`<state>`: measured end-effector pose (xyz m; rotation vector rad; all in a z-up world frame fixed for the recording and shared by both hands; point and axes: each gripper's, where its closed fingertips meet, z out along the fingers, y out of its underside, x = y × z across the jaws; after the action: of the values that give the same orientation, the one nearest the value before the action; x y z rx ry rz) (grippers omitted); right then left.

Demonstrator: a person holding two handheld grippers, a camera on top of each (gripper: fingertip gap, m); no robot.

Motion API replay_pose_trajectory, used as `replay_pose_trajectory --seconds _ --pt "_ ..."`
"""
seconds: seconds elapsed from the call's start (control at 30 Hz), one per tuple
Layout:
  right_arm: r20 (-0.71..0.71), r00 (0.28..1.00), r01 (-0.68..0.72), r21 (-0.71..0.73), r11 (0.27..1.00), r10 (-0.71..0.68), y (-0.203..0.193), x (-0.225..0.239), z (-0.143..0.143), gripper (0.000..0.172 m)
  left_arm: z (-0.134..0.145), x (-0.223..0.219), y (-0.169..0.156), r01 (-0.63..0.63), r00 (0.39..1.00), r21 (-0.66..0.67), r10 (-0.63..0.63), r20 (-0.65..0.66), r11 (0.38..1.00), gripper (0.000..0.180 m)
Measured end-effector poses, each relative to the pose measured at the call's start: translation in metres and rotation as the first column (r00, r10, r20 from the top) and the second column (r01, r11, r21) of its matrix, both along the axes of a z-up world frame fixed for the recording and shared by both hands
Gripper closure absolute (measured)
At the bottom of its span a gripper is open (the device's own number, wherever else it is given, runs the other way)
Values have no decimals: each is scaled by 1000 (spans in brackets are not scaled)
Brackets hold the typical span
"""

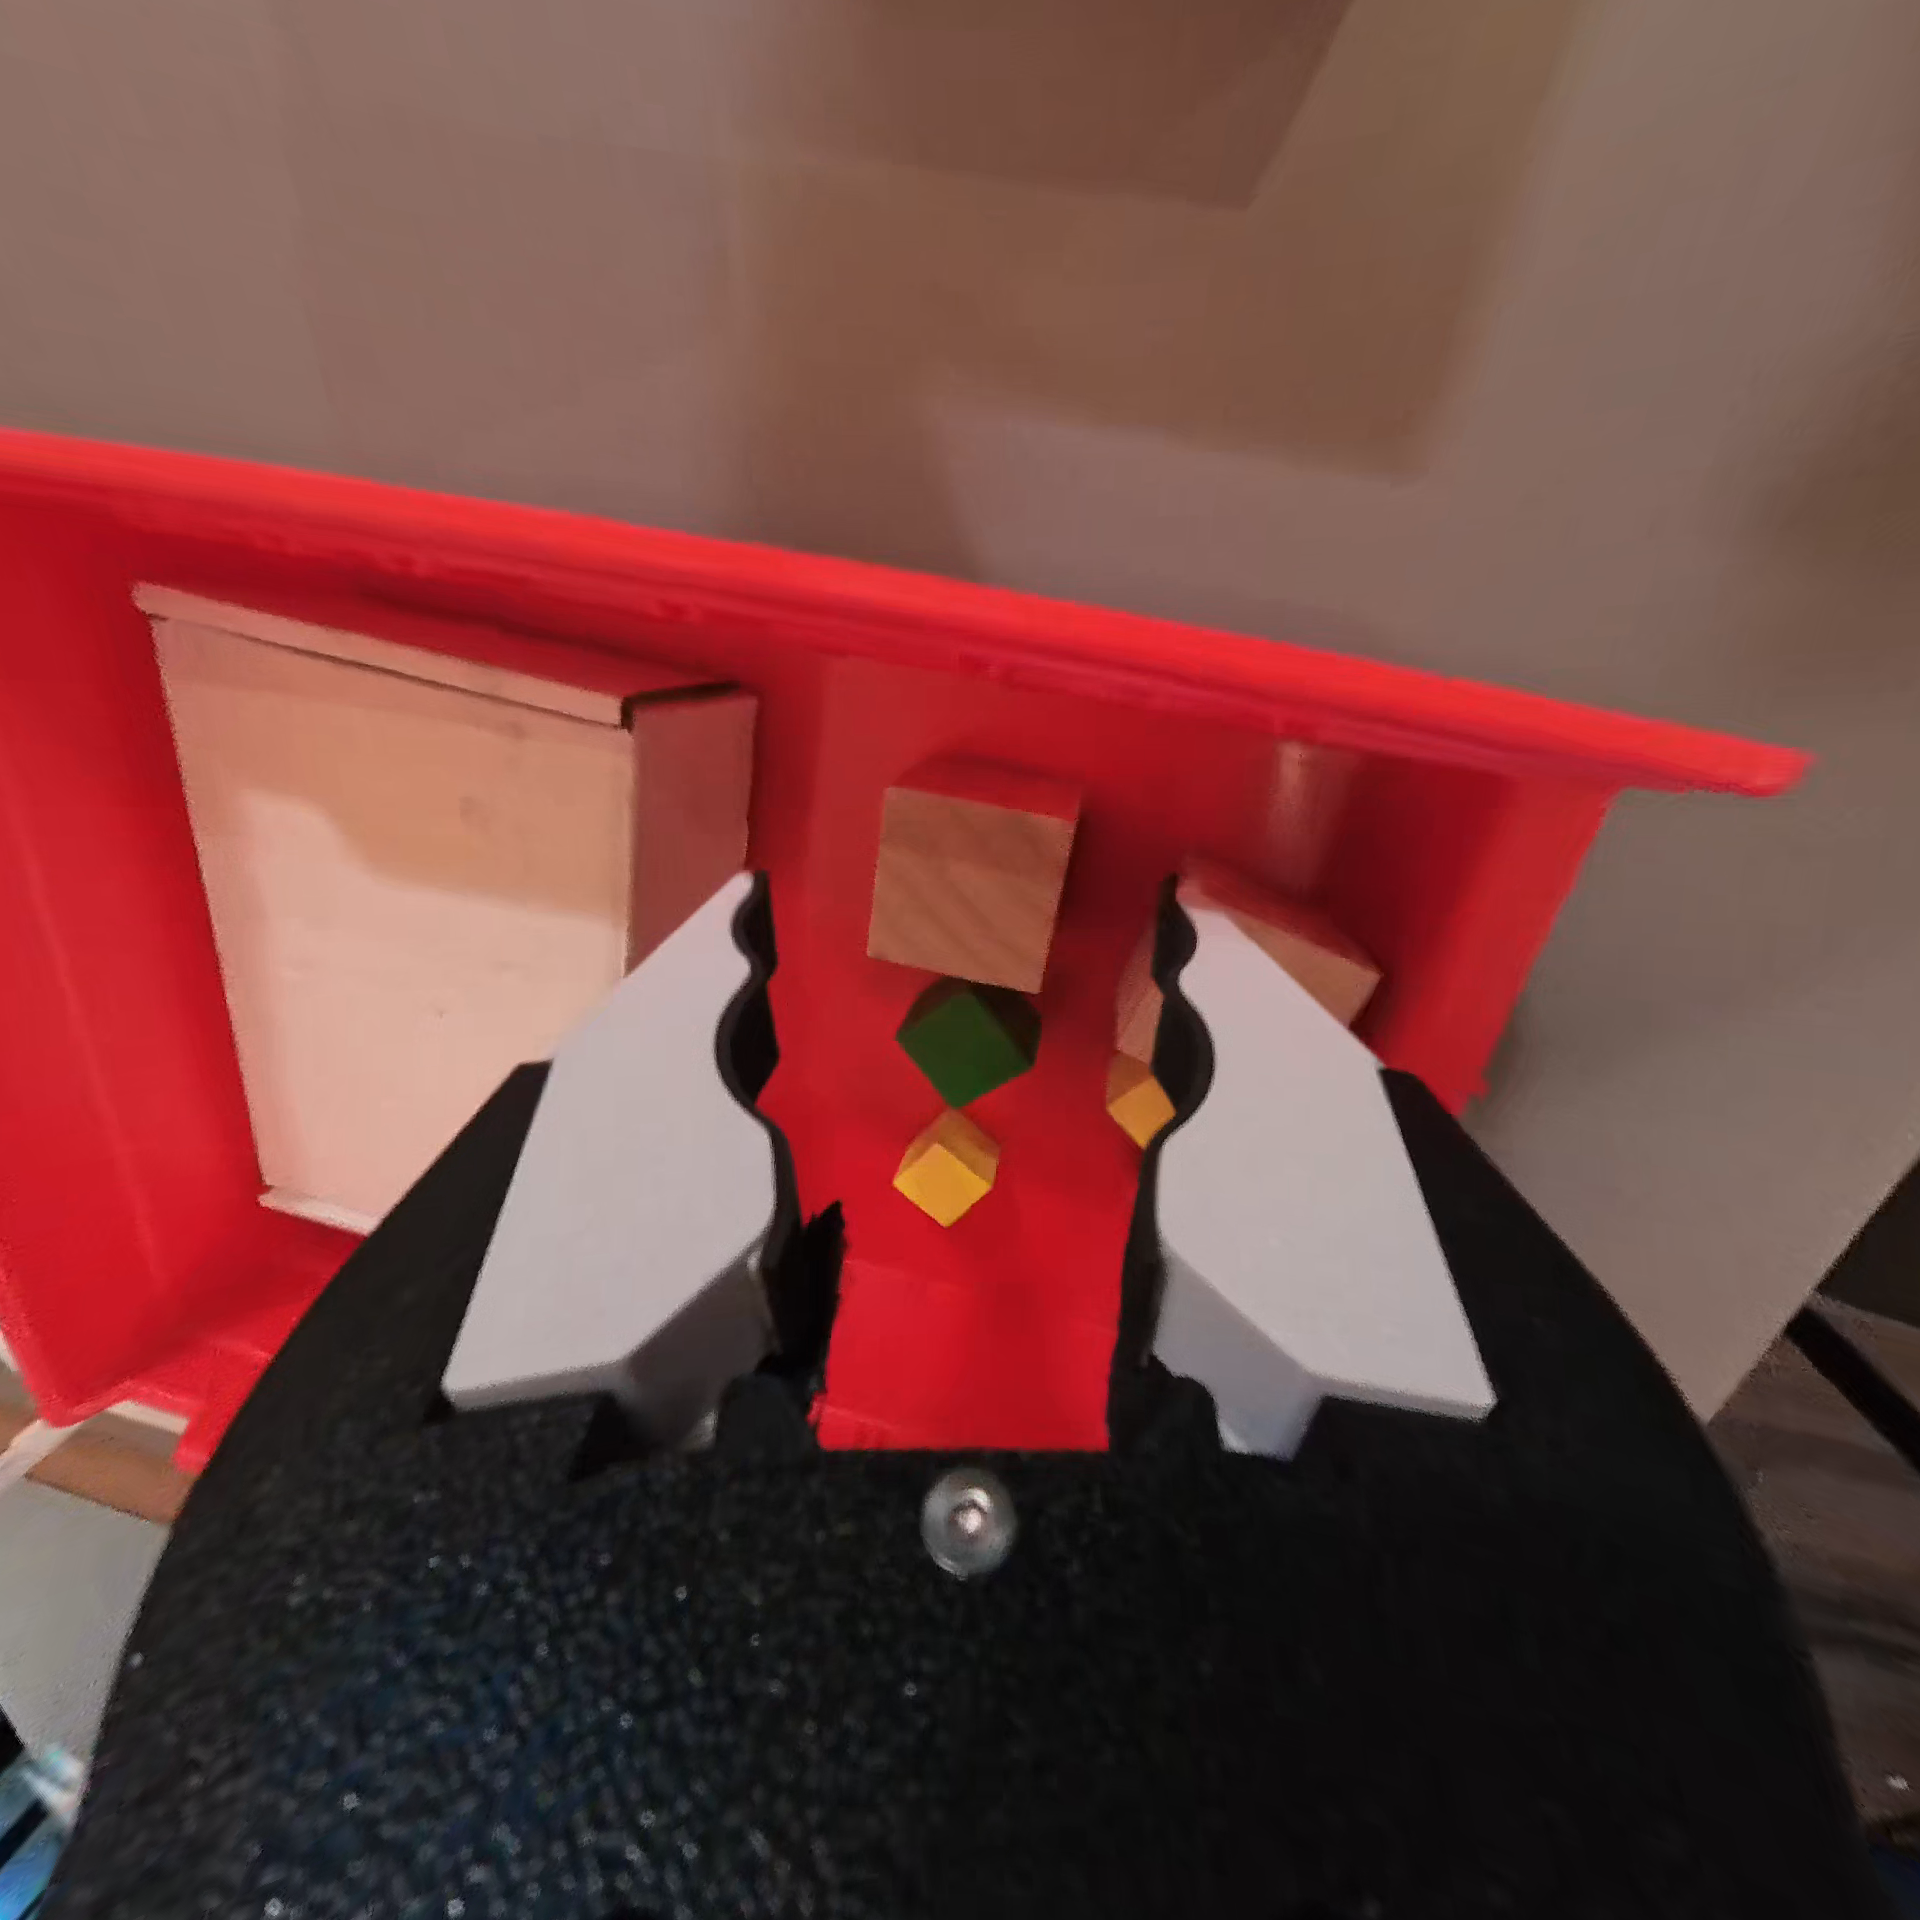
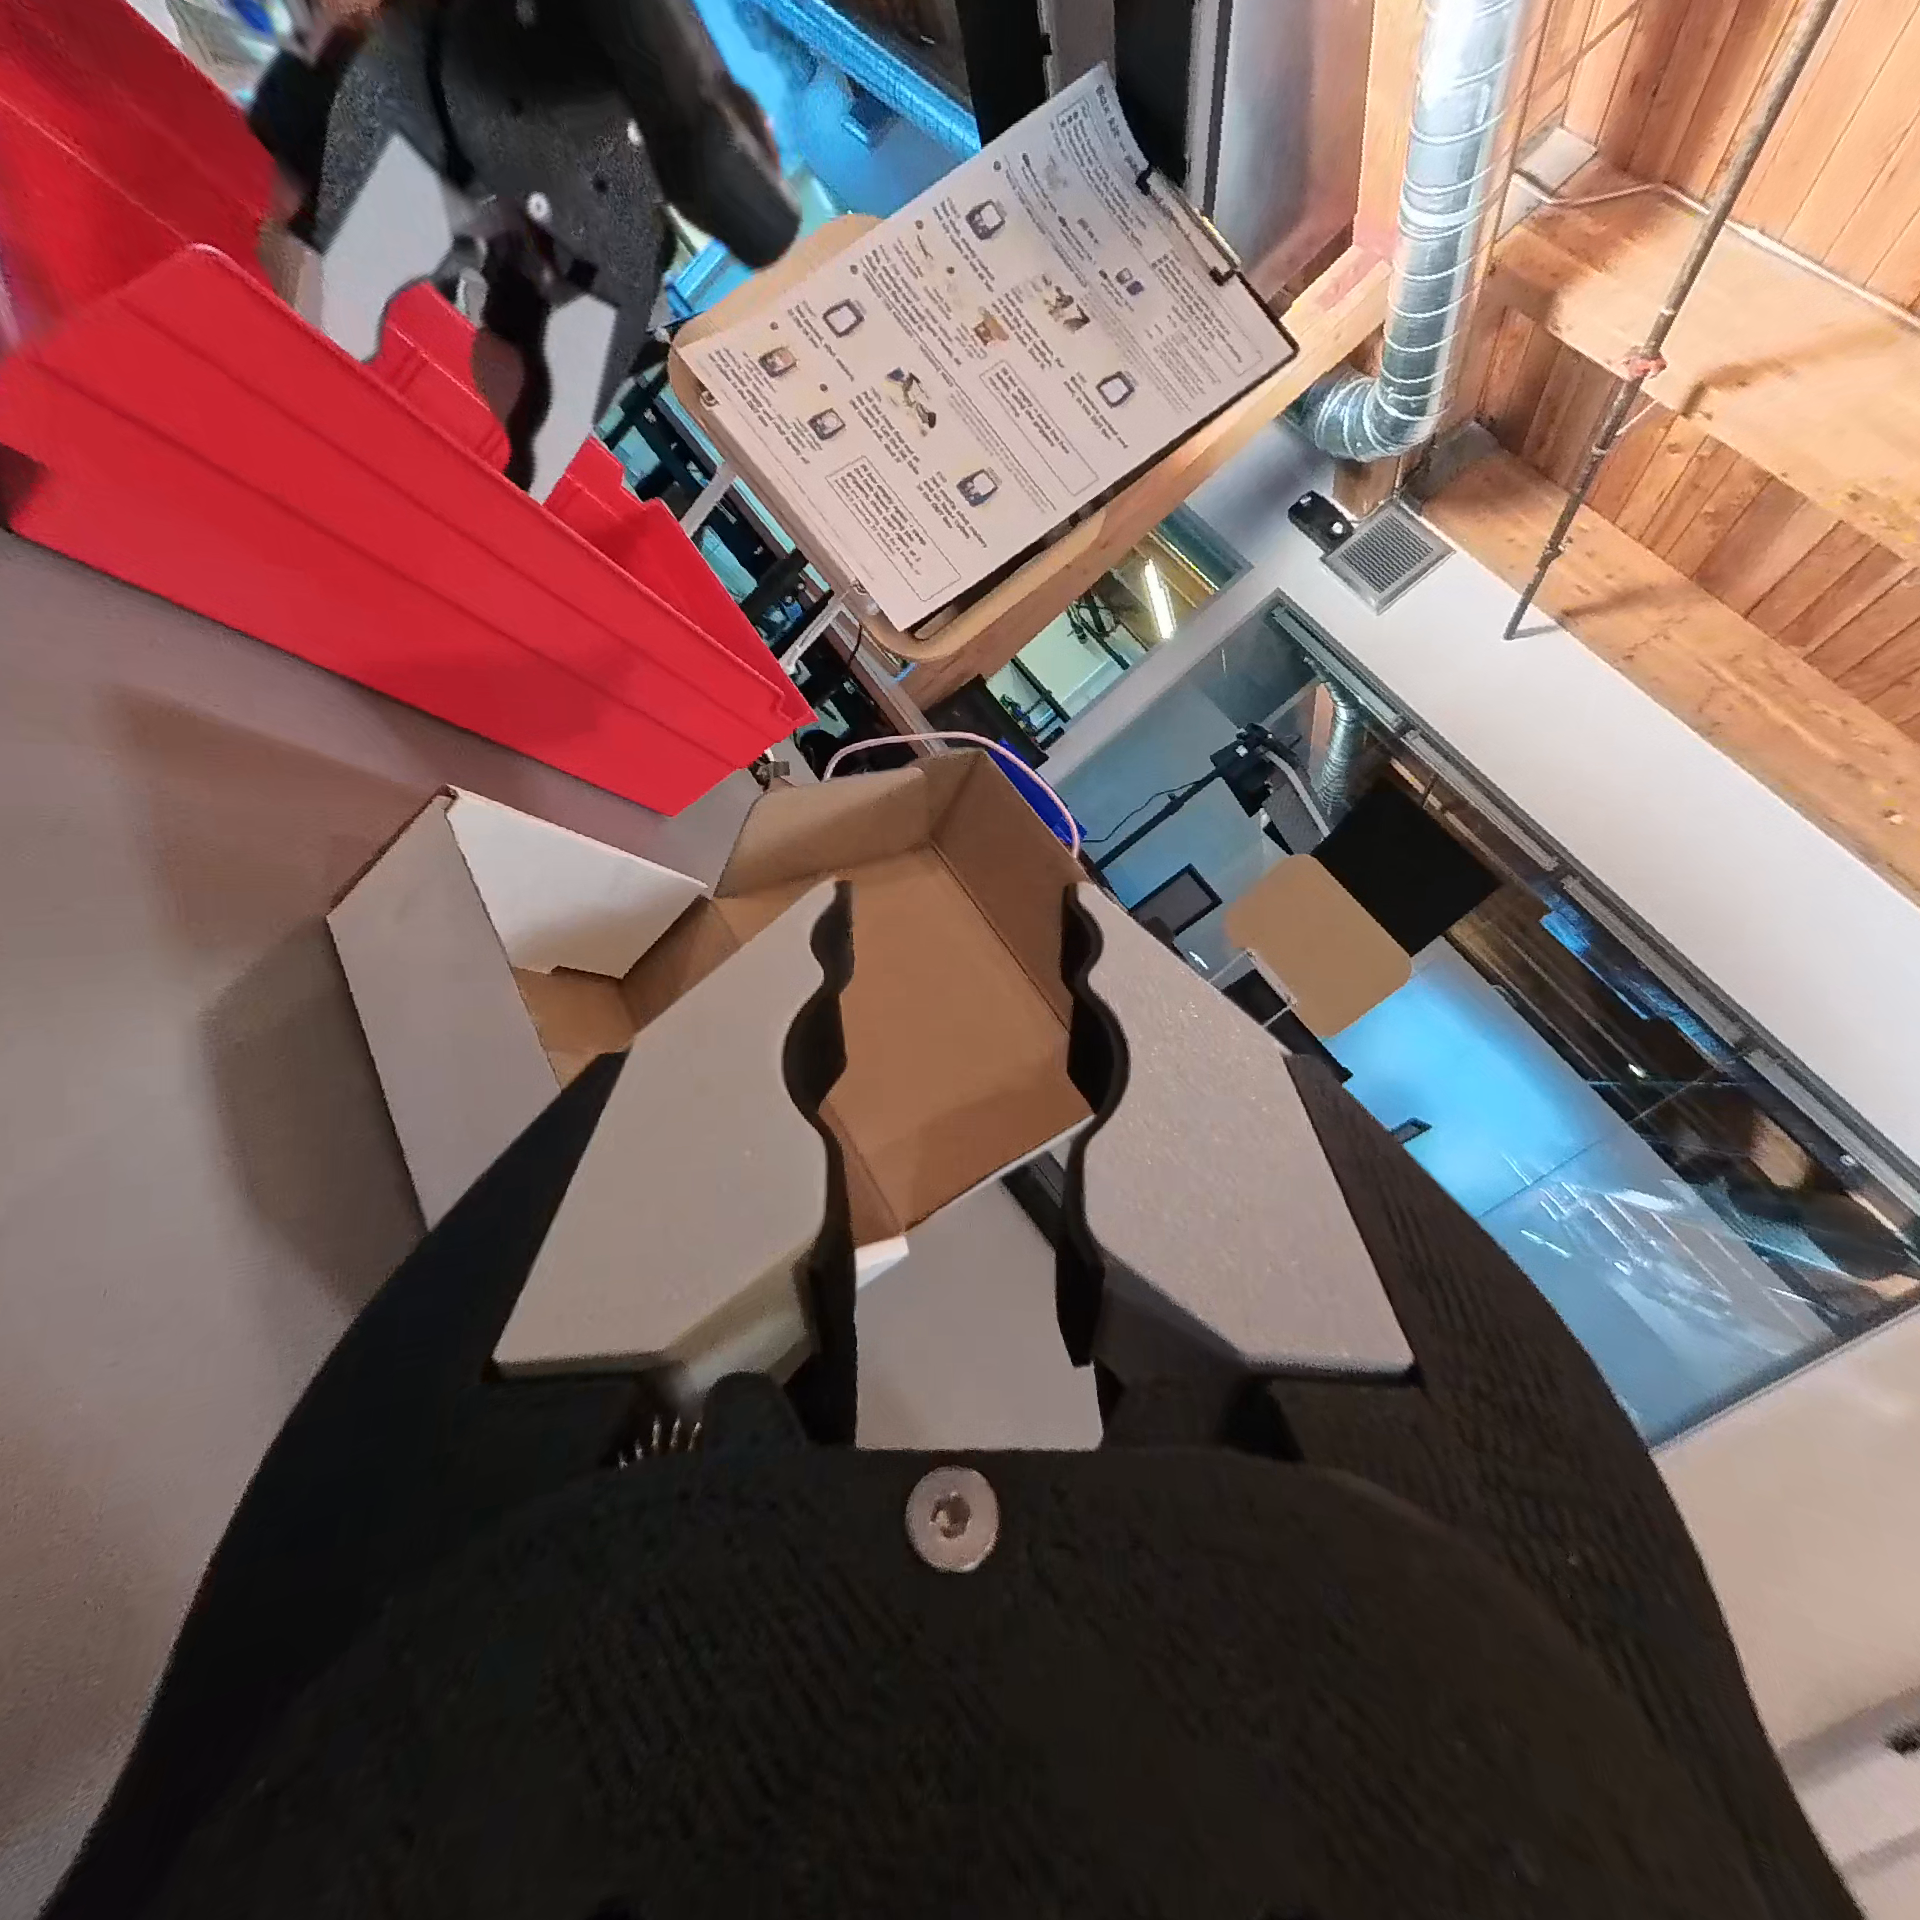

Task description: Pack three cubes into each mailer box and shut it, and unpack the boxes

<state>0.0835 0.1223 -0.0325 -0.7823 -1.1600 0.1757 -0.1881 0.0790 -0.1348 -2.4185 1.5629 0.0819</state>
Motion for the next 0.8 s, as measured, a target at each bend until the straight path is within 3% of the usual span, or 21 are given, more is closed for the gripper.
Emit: replay_pose_trajectory --seconds 0.03,0.3,0.5,0.67,0.73,0.8 --pt "-4 1000 5 1 1000 -5 1 1 1 134 -6 -4 1 -1 1000 -14 1 -18 1000 109" --pt "-1 1000 17 0 1000 -17 6 4 0 137 -31 -11 2 15 1000 -70 -16 -25 997 134" --pt "11 1000 20 15 1000 -20 5 3 -1 140 -22 -21 0 49 994 -40 -52 -96 998 138" --pt "-25 999 37 33 999 -36 5 8 6 143 38 -18 16 44 993 154 -27 -111 987 138" --pt "-56 998 45 41 998 -43 6 11 12 144 77 -11 27 46 991 297 -7 -132 954 138" --pt "-97 994 48 36 998 -45 6 16 18 144 117 20 36 48 998 439 -25 -57 897 138"
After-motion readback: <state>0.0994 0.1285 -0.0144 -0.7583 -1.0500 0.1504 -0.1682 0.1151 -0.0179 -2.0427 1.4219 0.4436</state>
